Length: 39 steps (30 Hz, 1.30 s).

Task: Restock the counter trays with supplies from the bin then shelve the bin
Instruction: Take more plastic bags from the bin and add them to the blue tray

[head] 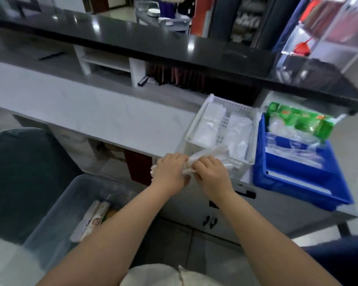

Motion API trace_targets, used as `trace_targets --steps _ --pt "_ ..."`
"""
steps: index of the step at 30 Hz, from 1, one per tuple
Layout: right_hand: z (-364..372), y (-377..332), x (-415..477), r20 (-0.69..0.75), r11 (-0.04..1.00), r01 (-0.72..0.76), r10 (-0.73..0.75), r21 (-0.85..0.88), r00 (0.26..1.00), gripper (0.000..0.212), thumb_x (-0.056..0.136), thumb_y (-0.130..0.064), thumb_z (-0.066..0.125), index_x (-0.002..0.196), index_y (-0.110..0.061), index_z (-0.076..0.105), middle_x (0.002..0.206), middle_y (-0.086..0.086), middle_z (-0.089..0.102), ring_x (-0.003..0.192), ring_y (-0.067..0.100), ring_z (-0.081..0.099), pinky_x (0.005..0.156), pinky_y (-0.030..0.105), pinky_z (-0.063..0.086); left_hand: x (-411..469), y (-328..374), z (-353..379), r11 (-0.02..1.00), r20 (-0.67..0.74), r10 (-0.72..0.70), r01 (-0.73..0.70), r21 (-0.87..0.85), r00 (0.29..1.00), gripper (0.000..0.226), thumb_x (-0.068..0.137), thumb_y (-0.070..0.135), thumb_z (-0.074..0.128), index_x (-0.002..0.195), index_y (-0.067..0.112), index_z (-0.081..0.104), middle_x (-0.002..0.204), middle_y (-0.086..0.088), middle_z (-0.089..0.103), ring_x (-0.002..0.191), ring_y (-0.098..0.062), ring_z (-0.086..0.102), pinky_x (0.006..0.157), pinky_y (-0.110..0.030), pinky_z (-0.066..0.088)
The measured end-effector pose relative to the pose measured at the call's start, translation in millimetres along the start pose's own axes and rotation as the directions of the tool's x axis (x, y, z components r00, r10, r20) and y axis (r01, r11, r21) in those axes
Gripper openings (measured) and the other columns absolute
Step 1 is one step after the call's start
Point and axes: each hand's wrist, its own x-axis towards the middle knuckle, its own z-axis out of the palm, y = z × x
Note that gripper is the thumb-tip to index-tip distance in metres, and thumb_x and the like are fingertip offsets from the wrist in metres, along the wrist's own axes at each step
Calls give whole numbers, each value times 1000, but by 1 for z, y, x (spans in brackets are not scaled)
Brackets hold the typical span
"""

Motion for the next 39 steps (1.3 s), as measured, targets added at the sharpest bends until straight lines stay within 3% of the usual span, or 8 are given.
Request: trace_targets --steps 5,10,17,23,25,29,33,39 --pt "-72 68 -31 -99 995 -36 26 -98 995 13 71 -1 73 74 -7 63 72 9 62 65 29 56 57 38 46 41 97 9 987 -133 162 -162 12 978 30 73 29 64 100 16 60 99 -3 65 94 -27 56 75 -36 40" --pt "-136 141 -61 -131 972 -105 79 -212 988 9 74 2 67 80 -5 65 83 13 64 72 33 57 64 44 48 86 180 13 965 -147 256 -245 90 955 27 73 27 66 99 20 59 94 1 64 89 -23 54 71 -33 36" --pt "-184 227 -121 -173 942 -256 221 -215 960 20 70 5 75 88 -2 68 89 15 68 79 36 61 72 45 52 141 241 34 957 -147 277 -259 130 950 24 77 27 65 100 22 59 92 3 62 82 -15 45 71 -30 27" --pt "-173 277 -127 -46 925 -343 340 -164 939 27 68 6 74 92 -4 68 91 12 68 82 34 61 75 44 54 191 247 46 975 -130 205 -191 111 970 22 76 26 64 97 22 61 91 3 61 87 -22 51 69 -32 30" --pt "-162 294 -123 27 902 -404 412 -155 911 29 73 3 71 100 -6 68 101 10 67 92 31 59 82 43 52 213 249 48 977 -131 204 -193 93 970 17 74 25 64 90 24 61 83 6 60 82 -21 52 66 -31 30" --pt "-134 336 -112 143 845 -491 524 -211 840 35 83 -12 67 118 -16 63 119 3 61 111 25 50 96 37 42 258 250 62 968 -122 251 -249 33 960 11 71 25 66 79 24 59 69 8 53 68 -16 48 56 -28 28" --pt "-106 367 -92 289 816 -524 577 -243 764 39 88 -21 64 126 -23 58 130 0 55 116 24 44 97 36 38 297 247 87 958 -61 268 -272 -88 962 16 73 26 67 88 23 63 79 5 59 76 -17 52 62 -32 41" --pt "-77 398 -58 531 768 -597 615 -233 583 59 79 -27 73 133 -29 50 135 5 51 120 26 46 99 36 40 348 252 112 940 -5 322 -320 -122 947 22 72 30 68 93 23 65 84 3 64 79 -18 53 64 -32 43"
